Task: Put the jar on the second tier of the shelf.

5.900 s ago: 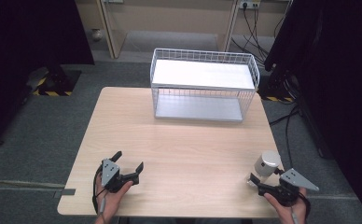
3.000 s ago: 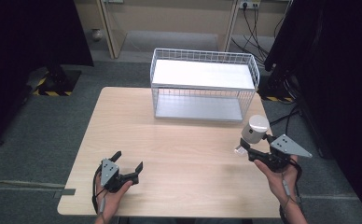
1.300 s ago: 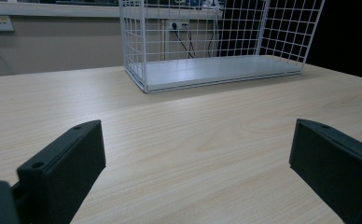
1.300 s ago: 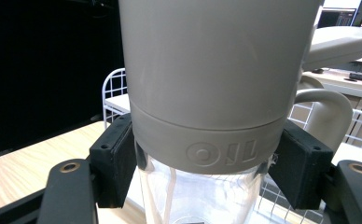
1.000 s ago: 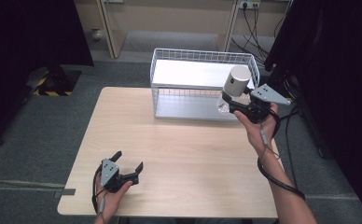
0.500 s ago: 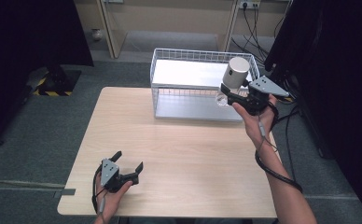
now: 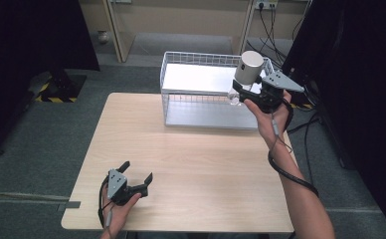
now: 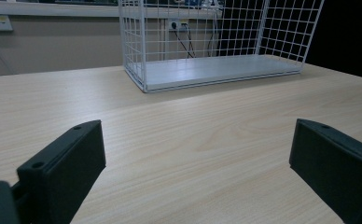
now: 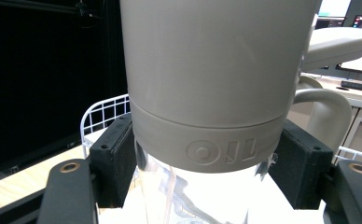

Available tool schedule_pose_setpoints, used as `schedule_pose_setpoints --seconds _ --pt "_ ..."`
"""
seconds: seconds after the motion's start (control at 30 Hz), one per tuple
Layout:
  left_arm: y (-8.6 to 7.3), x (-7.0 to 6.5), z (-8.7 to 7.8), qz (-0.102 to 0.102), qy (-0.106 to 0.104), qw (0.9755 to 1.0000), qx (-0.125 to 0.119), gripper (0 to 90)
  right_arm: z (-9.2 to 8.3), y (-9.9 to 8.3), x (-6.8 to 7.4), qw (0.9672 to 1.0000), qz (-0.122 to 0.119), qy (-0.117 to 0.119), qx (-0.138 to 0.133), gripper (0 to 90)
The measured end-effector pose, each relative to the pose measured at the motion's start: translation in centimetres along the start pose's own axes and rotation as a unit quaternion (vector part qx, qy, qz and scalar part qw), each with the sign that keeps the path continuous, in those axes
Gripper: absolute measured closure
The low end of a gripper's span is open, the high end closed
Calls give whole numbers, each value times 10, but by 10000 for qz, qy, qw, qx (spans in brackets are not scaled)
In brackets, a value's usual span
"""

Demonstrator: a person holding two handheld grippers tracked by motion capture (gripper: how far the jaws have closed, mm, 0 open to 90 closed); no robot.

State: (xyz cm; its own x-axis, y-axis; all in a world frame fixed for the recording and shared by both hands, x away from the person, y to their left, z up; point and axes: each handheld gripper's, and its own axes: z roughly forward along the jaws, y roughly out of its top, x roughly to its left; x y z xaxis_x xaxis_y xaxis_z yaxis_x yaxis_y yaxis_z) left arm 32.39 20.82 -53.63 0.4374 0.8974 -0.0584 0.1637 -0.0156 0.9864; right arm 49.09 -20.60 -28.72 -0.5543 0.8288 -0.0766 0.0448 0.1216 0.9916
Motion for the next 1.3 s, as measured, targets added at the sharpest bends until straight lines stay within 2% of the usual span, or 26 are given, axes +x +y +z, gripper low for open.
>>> schedule_pose_setpoints --seconds 0.47,1.3 --pt "0 0 0 -7 -8 10000 1 30 22 7 0 10000 35 -52 55 313" --pt "0 1 0 -25 -40 10000 -7 30 68 16 -19 9990 209 -317 238 313"
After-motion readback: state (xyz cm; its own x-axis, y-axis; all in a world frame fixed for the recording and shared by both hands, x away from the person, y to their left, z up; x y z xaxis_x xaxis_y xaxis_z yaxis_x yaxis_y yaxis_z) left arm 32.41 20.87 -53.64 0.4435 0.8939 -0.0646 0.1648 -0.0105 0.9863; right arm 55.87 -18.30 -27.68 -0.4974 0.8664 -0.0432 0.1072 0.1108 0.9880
